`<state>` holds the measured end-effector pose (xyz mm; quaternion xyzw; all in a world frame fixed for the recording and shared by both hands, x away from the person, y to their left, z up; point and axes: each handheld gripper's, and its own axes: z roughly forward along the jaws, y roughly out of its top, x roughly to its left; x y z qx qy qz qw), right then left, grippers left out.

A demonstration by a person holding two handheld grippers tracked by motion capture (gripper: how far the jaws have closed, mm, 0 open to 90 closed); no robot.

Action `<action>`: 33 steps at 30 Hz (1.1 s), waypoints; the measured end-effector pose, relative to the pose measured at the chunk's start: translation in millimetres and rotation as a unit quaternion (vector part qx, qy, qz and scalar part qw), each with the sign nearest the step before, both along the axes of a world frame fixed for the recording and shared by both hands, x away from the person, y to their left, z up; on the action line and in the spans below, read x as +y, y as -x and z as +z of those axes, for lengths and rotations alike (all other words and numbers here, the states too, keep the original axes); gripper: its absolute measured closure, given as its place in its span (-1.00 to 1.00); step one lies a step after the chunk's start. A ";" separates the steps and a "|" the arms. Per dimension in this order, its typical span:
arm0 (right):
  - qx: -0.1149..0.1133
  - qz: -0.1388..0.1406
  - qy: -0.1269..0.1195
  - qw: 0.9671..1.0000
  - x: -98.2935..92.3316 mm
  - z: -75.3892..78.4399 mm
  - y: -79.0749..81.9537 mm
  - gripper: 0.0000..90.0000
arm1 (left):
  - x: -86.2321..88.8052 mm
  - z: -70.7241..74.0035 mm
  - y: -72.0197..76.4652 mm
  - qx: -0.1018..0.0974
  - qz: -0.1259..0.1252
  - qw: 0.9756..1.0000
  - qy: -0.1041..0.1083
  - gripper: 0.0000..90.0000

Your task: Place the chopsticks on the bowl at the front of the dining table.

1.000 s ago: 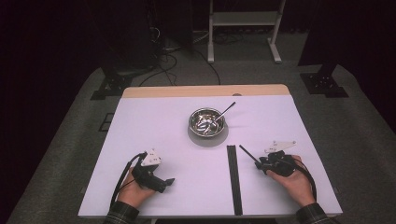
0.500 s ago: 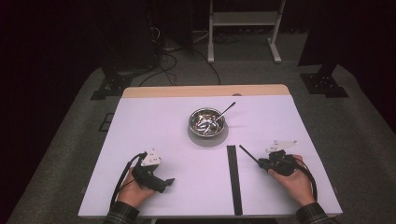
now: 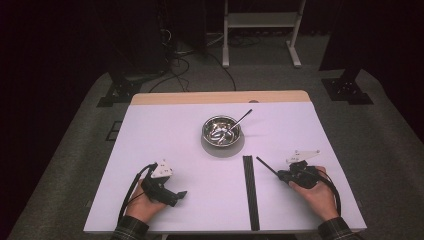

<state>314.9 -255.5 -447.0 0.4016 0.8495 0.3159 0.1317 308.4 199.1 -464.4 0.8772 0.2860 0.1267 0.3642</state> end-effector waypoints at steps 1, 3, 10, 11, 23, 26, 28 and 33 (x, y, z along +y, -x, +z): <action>0.000 0.001 0.001 1.000 -0.2 0.2 0.2 0.90 | 0.0 0.0 0.0 0.000 0.000 1.000 0.000 -1.00; 0.001 0.001 0.000 1.000 -0.4 0.3 0.2 0.90 | 0.0 0.0 0.0 0.000 0.000 1.000 0.000 -1.00; 0.007 0.000 -0.009 1.000 -2.3 3.1 0.3 0.89 | 0.0 0.0 0.0 0.000 0.000 1.000 0.000 -1.00; 0.011 -0.002 -0.015 1.000 -2.6 5.1 0.5 0.89 | 0.0 0.0 0.0 0.000 0.000 1.000 0.000 -1.00; 0.003 -0.003 -0.025 1.000 -4.1 17.4 -0.1 0.90 | 0.0 0.0 0.0 0.000 0.000 1.000 0.000 -1.00; 0.001 -0.003 -0.026 1.000 -3.3 22.8 -2.8 0.90 | 0.0 0.0 0.0 0.000 0.000 1.000 0.000 -1.00; 0.003 -0.004 -0.024 1.000 -2.7 24.5 -3.6 0.90 | 0.0 0.0 0.0 0.000 0.000 1.000 0.000 -1.00; 0.002 0.000 -0.020 1.000 2.2 32.6 -8.8 0.90 | 0.1 0.0 -0.1 0.000 0.000 1.000 0.000 -1.00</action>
